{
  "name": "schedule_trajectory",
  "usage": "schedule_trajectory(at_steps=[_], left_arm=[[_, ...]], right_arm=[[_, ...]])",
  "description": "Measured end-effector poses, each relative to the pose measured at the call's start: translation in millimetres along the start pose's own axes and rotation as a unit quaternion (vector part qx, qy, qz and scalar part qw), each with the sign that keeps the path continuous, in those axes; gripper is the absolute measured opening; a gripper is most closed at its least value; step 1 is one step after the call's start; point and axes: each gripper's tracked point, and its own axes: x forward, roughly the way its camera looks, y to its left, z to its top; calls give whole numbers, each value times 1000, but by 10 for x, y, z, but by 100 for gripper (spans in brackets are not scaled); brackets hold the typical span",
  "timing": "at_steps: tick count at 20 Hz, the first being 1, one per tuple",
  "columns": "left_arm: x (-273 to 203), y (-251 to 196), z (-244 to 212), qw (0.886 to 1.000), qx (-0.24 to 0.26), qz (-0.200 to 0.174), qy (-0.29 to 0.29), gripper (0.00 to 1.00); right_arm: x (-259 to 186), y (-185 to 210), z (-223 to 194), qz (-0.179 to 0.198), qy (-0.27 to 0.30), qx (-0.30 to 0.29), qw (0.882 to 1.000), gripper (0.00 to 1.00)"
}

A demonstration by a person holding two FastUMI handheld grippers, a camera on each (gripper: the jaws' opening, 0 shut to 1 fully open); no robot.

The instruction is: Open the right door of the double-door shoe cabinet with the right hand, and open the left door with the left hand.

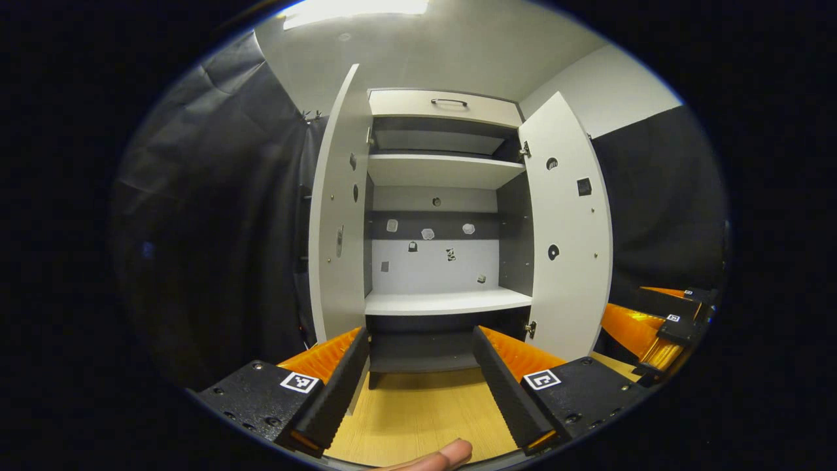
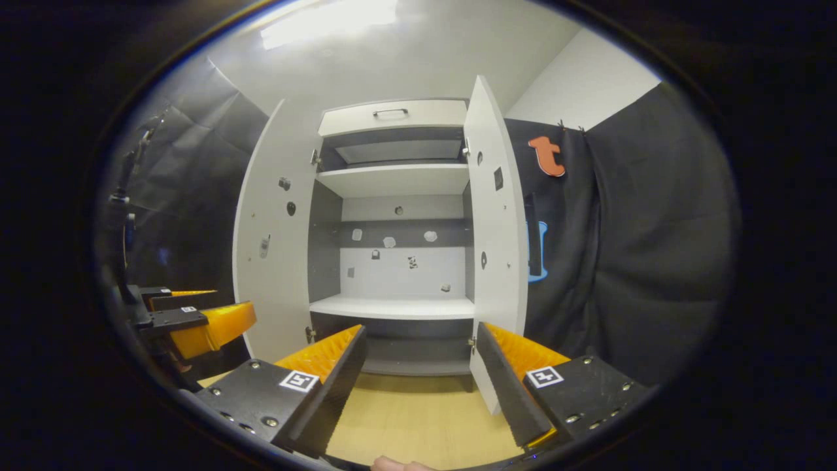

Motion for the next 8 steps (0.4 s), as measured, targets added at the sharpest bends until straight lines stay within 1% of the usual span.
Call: schedule_trajectory(at_steps=[2,4,8], left_arm=[[3,-60,-57,1000,5,-7,7,99],[6,-72,-52,1000,8,-7,5,97],[27,-108,-54,1000,-3,-8,4,97]], right_arm=[[-26,1,-11,0,1,-1,1000,99],[-44,-12,-22,-1,1,-5,1000,99],[-83,-22,-23,2,1,-3,1000,99]])
